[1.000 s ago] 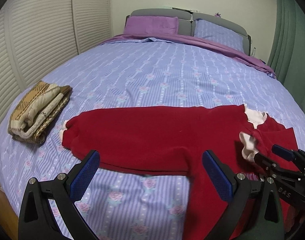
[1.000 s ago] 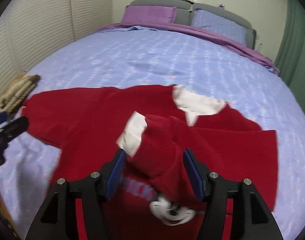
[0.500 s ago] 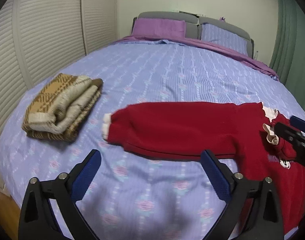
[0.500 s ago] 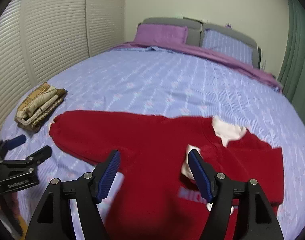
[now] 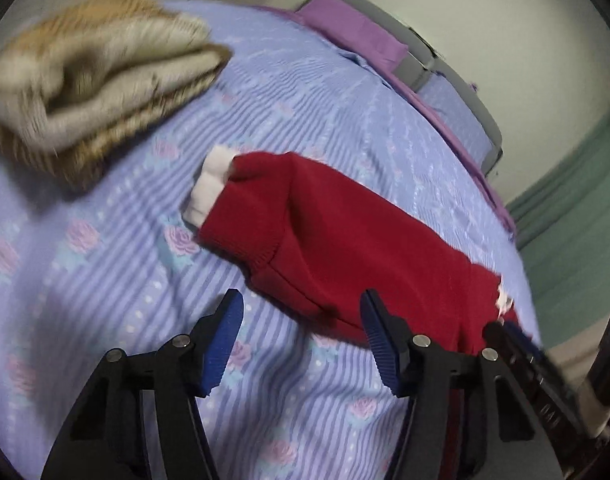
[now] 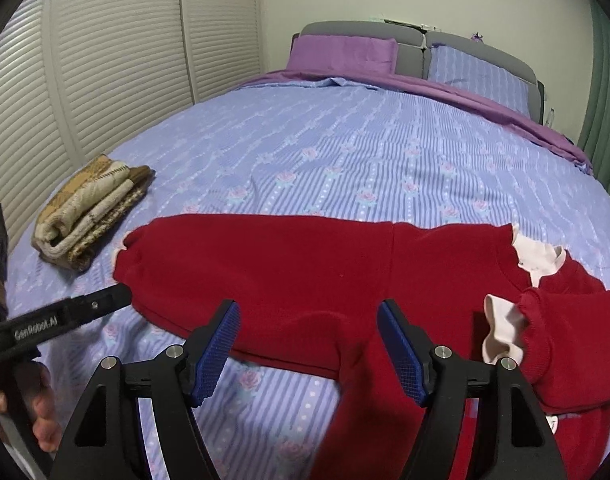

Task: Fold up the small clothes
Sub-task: 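Grasp the other sleeve cuff with the left gripper and lift it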

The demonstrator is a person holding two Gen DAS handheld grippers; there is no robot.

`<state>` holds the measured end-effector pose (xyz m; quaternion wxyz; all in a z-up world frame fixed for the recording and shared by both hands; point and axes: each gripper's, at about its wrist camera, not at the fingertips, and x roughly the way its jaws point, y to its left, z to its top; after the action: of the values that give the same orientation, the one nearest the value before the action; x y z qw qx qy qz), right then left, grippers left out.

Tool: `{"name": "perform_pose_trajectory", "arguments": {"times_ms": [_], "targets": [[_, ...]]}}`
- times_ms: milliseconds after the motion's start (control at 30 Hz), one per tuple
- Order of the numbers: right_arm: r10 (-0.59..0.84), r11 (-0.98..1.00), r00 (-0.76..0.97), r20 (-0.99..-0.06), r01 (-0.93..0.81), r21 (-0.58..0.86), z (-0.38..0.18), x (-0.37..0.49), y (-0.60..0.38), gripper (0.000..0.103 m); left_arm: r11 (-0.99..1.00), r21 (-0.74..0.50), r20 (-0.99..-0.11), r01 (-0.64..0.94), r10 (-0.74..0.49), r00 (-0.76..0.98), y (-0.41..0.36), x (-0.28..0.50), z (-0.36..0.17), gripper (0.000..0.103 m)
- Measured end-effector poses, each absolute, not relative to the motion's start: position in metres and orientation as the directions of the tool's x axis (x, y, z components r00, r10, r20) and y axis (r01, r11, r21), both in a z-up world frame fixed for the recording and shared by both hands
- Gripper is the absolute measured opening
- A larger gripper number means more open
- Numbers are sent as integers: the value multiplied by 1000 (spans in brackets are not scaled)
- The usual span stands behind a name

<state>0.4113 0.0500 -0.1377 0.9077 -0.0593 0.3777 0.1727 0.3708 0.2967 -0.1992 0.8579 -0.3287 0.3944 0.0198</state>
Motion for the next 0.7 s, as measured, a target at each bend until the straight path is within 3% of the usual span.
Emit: {"name": "perform_pose_trajectory", "arguments": {"times_ms": [267, 333, 433, 500, 700], "targets": [[242, 946, 644, -726, -323, 29, -150, 423, 42, 72, 706, -611, -662, -358, -208, 721, 300, 390, -223, 56], [238, 949, 646, -725, -315, 31, -148, 423, 37, 72, 732, -570, -682, -372, -169, 712, 297, 394, -221, 43], [227, 956, 660, -716, -292, 34, -141, 420, 22, 72, 795, -477, -712, -375, -99, 695, 289, 399, -212, 30], [208, 963, 670, -713, -268, 29, -136, 417, 10, 72, 826, -444, -703, -347, -81, 707, 282, 396, -198, 26], [168, 981, 699, -695, -185, 51, -112, 405, -47, 72, 946, -259, -621, -196, -8, 784, 223, 385, -113, 25]]}}
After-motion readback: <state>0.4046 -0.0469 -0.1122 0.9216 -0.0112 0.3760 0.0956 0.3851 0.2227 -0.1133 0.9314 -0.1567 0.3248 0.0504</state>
